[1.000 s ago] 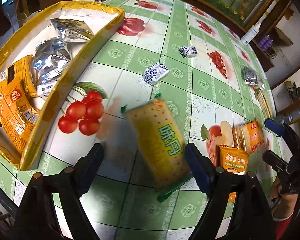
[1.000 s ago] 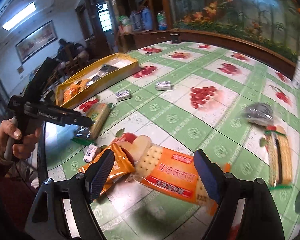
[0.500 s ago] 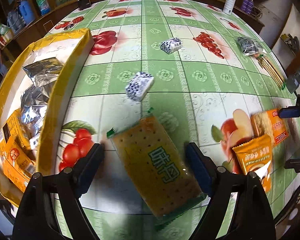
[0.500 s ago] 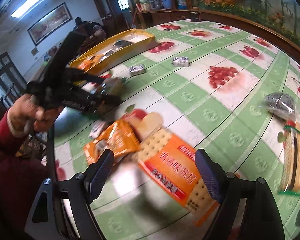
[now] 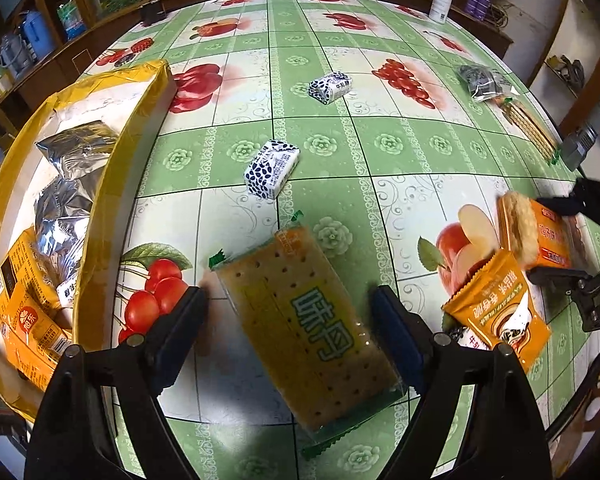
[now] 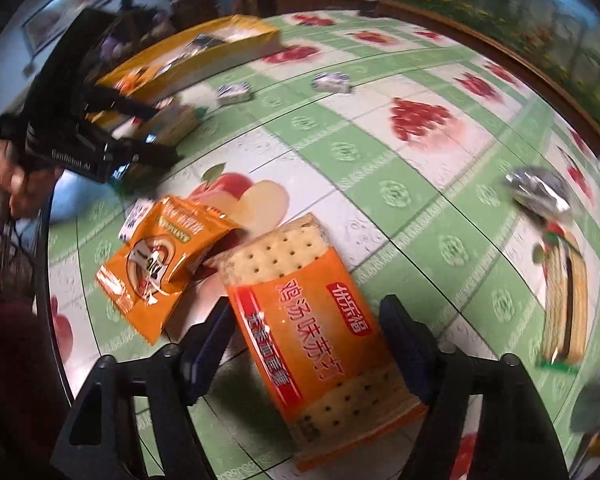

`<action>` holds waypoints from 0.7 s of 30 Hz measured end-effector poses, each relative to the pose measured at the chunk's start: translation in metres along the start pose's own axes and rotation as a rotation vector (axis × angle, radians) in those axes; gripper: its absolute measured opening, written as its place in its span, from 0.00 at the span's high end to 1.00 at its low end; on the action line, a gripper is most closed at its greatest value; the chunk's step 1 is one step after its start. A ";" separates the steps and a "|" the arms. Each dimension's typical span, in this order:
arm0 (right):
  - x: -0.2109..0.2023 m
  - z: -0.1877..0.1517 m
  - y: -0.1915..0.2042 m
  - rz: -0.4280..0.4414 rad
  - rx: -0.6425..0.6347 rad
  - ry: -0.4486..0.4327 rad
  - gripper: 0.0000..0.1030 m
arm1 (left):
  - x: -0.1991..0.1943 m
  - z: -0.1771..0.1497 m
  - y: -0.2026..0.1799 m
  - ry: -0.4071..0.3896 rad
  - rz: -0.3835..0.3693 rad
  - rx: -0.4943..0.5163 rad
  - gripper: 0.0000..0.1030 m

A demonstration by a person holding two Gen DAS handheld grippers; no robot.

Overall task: Organize snacks
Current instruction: 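Lift yellow cracker pack with left tool while right tool lifts orange cracker pack, then carry yellow cracker pack in left tool and orange cracker pack in right tool over tray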

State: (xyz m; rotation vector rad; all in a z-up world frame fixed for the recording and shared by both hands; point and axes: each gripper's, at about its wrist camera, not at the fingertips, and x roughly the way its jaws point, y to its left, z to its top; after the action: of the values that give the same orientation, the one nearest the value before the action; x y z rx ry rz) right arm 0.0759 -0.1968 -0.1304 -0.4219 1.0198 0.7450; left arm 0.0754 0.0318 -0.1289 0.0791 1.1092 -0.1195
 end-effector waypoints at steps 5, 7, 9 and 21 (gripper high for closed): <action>-0.016 -0.018 -0.007 -0.016 0.205 -0.080 0.47 | -0.008 -0.004 -0.009 -0.055 -0.016 0.014 0.57; -0.020 -0.022 -0.008 -0.017 0.277 -0.110 0.47 | -0.010 -0.006 -0.008 -0.069 -0.022 0.000 0.57; -0.024 -0.024 -0.011 0.003 0.342 -0.151 0.47 | -0.013 -0.009 -0.004 -0.081 -0.053 -0.024 0.57; -0.065 0.006 0.017 0.072 0.414 -0.395 0.47 | -0.071 -0.008 0.016 -0.241 0.047 -0.124 0.57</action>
State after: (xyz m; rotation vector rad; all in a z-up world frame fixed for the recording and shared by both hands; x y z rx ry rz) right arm 0.0467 -0.2040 -0.0700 0.1192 0.7887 0.6281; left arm 0.0395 0.0528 -0.0685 -0.0199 0.8715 -0.0175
